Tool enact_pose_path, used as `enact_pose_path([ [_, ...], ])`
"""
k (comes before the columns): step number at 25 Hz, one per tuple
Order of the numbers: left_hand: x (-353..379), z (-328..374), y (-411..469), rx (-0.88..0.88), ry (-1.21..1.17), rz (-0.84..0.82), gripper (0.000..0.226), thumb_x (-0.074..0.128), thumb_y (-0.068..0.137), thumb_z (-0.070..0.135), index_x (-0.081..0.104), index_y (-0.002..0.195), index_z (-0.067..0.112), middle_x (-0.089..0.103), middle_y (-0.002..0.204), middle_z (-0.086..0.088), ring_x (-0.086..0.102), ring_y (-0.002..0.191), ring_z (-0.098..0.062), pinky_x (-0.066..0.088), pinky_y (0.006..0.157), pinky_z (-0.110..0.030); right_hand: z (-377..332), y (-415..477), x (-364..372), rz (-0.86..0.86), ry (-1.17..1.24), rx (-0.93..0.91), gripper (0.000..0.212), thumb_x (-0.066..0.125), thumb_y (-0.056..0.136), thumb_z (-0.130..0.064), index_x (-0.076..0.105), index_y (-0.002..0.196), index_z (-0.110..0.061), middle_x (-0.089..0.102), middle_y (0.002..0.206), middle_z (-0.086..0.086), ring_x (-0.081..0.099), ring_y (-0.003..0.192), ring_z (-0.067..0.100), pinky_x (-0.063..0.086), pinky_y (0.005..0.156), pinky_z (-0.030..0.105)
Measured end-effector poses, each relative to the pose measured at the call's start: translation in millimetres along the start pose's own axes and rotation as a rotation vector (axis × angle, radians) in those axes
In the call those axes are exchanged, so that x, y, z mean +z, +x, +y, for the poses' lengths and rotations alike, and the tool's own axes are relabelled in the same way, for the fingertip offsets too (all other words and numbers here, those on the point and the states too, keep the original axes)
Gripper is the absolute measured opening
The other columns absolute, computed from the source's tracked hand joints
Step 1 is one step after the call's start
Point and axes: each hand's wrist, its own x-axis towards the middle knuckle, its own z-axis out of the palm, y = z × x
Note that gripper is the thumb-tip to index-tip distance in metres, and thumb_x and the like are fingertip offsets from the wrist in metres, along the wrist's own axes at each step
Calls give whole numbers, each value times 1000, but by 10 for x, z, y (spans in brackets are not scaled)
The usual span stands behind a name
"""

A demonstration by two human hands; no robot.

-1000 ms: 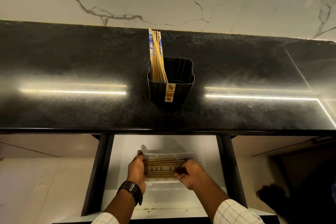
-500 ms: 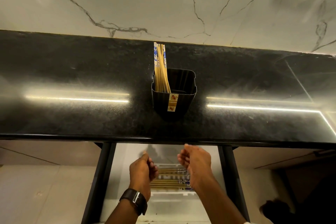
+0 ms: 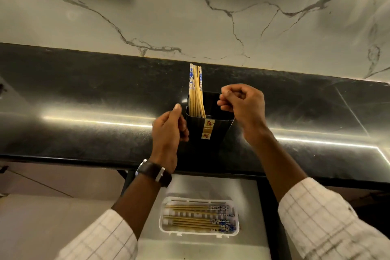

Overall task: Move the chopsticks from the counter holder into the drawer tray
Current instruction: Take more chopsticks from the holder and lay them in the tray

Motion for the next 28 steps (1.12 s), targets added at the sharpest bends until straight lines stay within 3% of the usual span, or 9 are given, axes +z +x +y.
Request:
enact_pose_path([
  [2,82,129,154,-18,10,-1,35,53,103,37,62,76,16,64,69,-1,62,68,-18,54,63,-30,-16,194,99,-65,-75,0,15,71,93,-7,74,107,-6,77,92,10,78,85,24,65,74,31],
  [5,193,192,338,-42,4,-13,32,52,103,32,69,91,8,70,86,-9,66,79,-21,57,73,-35,68,399,303,-108,-252,-7,34,77,88,-7,68,121,-9,72,108,8,74,96,21,64,79,31],
  [8,258,190,489,-59,1,22,30,53,104,26,69,105,1,71,89,-8,67,77,-16,58,68,-28,187,552,484,-103,-415,-43,62,82,83,-18,56,139,-12,65,127,7,68,111,21,59,93,39],
  [10,284,166,548,-69,32,44,20,55,103,22,68,108,7,74,94,-3,70,76,-9,59,62,-22,239,654,590,-112,-470,-44,75,83,82,-24,48,147,-12,63,137,8,63,122,23,55,100,39],
  [13,293,93,583,-86,64,62,13,57,101,15,66,111,13,74,102,-4,72,87,-12,57,64,-22,265,788,738,-176,-476,10,81,84,81,-29,44,149,-11,66,134,9,65,120,22,51,92,28],
  [15,278,60,590,-85,63,69,13,57,101,13,65,111,13,73,103,-4,72,91,-14,57,65,-22,272,844,812,-211,-492,30,73,85,80,-28,51,143,-11,70,127,8,69,112,20,55,92,29],
  [20,246,78,594,-74,94,64,12,58,101,12,66,109,14,72,105,-5,71,92,-15,61,76,-31,311,881,845,-84,-650,-19,21,77,89,-27,72,107,-17,77,100,1,73,89,15,62,79,39],
  [24,209,57,597,-78,112,45,12,59,100,13,66,109,16,72,108,-5,70,99,-18,61,86,-38,250,824,777,-17,-603,-39,16,73,92,-24,73,106,-16,77,98,0,73,87,14,62,80,38],
  [28,221,85,557,-59,80,39,11,61,99,12,66,108,16,72,107,-5,70,94,-16,60,82,-35,-29,696,637,143,-436,-158,14,72,94,-23,75,104,-14,78,94,-1,74,84,11,62,80,35],
])
